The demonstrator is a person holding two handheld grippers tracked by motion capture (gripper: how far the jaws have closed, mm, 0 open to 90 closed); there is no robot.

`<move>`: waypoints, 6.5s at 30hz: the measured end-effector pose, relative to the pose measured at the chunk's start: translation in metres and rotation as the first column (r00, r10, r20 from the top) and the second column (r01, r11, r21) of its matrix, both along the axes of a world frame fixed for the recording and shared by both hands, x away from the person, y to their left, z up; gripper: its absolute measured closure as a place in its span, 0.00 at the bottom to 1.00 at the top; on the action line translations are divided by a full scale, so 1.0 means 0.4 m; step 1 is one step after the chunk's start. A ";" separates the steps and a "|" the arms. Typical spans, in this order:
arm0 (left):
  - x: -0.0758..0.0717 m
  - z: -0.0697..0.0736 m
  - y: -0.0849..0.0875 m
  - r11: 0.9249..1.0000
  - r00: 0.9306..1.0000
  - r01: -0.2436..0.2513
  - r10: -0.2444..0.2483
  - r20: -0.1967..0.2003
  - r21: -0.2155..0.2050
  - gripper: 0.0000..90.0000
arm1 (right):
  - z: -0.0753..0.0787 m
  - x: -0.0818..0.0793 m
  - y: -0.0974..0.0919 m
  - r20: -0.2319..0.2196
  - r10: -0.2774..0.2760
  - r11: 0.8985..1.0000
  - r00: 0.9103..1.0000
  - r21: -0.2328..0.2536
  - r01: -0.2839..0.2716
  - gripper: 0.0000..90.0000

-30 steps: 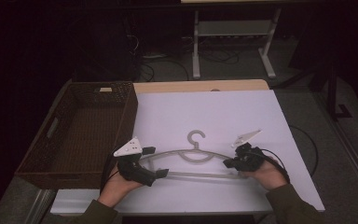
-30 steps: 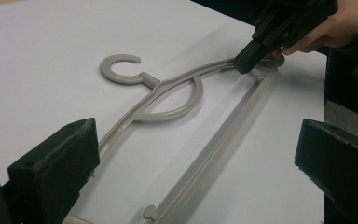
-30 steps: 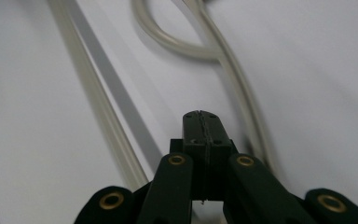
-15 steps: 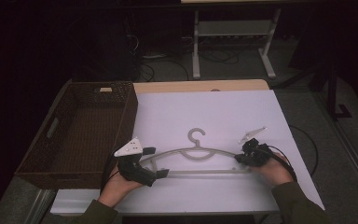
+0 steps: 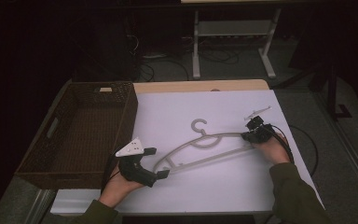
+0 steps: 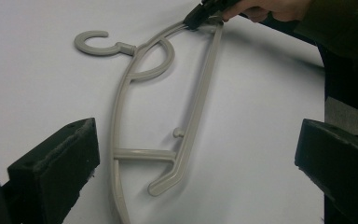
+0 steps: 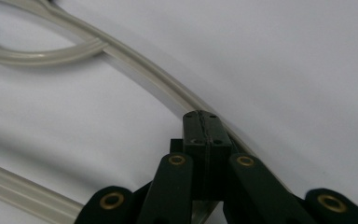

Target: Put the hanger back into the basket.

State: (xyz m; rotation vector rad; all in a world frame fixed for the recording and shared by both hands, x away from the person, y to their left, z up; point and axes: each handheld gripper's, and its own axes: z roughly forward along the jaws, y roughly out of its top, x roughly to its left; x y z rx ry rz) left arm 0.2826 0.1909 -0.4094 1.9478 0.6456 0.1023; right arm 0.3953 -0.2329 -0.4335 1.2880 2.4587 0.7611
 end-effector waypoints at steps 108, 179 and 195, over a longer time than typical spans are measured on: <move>0.267 -0.061 -0.258 0.921 0.997 0.080 -0.074 -0.031 0.380 0.92 | 0.016 -0.163 0.068 0.039 0.142 0.979 0.989 0.143 -0.146 0.99; 0.174 0.410 0.537 0.814 0.875 -0.482 0.467 0.128 0.325 0.92 | 0.078 -0.308 -0.018 0.276 0.023 0.938 0.961 0.327 -0.116 0.00; 0.158 0.334 0.672 0.737 0.828 -0.544 0.549 0.114 0.401 0.92 | 0.077 -0.306 -0.019 0.266 0.017 0.939 0.964 0.326 -0.107 0.00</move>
